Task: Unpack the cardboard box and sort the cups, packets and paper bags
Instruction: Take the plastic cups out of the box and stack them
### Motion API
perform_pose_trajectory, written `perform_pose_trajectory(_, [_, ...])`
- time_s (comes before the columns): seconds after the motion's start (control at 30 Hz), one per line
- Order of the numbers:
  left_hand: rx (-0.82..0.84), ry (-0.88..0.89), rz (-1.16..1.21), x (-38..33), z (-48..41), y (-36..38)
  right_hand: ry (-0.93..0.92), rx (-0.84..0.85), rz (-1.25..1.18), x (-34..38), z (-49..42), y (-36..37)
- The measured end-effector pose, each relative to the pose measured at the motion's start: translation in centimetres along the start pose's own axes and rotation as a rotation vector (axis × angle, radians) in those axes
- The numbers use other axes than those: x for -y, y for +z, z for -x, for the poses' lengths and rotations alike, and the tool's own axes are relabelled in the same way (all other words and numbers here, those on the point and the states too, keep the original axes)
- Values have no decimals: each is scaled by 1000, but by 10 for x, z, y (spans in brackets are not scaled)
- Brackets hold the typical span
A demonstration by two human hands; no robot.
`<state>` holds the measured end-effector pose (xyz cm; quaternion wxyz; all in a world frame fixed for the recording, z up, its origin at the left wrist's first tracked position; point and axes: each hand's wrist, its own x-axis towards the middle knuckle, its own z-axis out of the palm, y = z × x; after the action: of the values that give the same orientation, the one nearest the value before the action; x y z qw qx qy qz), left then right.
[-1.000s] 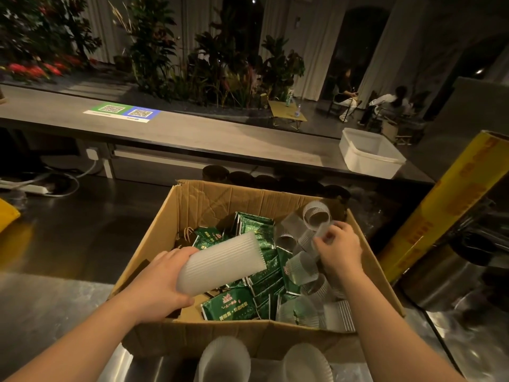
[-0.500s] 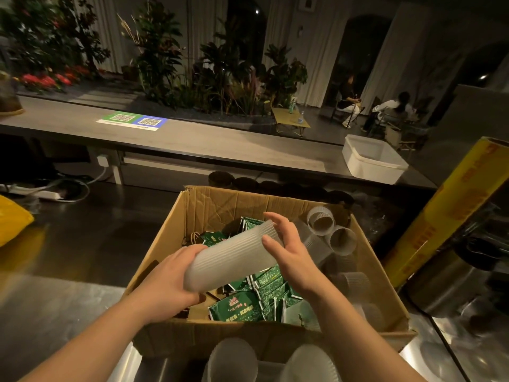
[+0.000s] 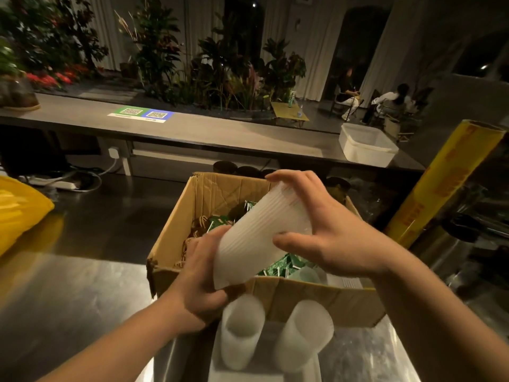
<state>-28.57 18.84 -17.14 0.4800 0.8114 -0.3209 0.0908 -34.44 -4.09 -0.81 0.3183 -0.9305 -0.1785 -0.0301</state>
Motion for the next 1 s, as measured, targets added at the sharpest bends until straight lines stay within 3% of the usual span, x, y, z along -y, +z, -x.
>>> perform_pose_trajectory(0.2, [189,-195,245,-11,81,10,-5,167,110,36,45,21])
perform_pose_trajectory(0.57, [385,-479,236,-4,130,50,34,361,214,22,69,89])
perform_pose_trajectory(1.0, [511,-455,4,33,124,68,-176,440,368,-1,73,134])
